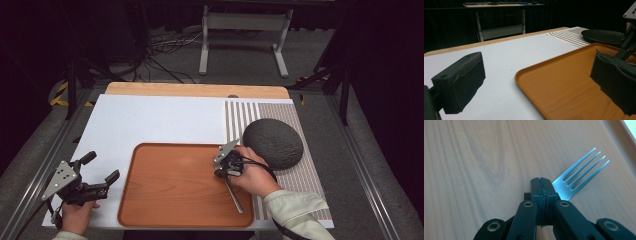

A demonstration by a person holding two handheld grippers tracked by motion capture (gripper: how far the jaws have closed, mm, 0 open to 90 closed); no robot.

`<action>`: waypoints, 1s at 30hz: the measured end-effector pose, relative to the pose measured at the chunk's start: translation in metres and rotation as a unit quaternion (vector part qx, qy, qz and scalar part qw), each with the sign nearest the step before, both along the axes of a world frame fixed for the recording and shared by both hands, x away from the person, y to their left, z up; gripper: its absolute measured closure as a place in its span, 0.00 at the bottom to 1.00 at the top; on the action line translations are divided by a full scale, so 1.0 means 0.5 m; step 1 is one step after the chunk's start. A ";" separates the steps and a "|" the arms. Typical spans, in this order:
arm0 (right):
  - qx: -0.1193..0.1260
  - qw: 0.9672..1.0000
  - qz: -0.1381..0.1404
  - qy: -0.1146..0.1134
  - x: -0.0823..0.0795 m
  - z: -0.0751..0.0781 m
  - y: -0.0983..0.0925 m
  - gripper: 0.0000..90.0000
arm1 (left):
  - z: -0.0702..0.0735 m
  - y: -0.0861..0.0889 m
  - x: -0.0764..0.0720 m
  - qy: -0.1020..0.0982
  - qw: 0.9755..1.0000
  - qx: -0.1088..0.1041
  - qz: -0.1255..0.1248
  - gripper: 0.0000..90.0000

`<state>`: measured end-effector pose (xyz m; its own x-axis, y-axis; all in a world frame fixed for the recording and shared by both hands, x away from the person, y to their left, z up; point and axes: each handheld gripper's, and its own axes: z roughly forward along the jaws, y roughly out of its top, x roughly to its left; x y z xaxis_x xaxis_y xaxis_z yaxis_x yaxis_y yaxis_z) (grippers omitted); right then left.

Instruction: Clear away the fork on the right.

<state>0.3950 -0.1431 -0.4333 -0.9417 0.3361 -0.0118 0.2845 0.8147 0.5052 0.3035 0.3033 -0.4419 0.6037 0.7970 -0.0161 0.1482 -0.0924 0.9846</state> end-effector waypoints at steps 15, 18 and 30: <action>-0.004 1.000 -0.026 -0.002 0.009 0.003 -0.032 1.00 | 0.000 -0.001 0.000 0.000 1.000 0.001 0.000 0.00; -0.005 0.999 -0.032 -0.001 0.010 0.003 -0.039 1.00 | 0.000 0.000 0.000 0.000 1.000 0.001 0.000 0.00; -0.012 0.999 -0.048 -0.001 0.012 0.006 -0.061 1.00 | 0.000 0.000 0.000 -0.001 1.000 0.000 0.001 0.00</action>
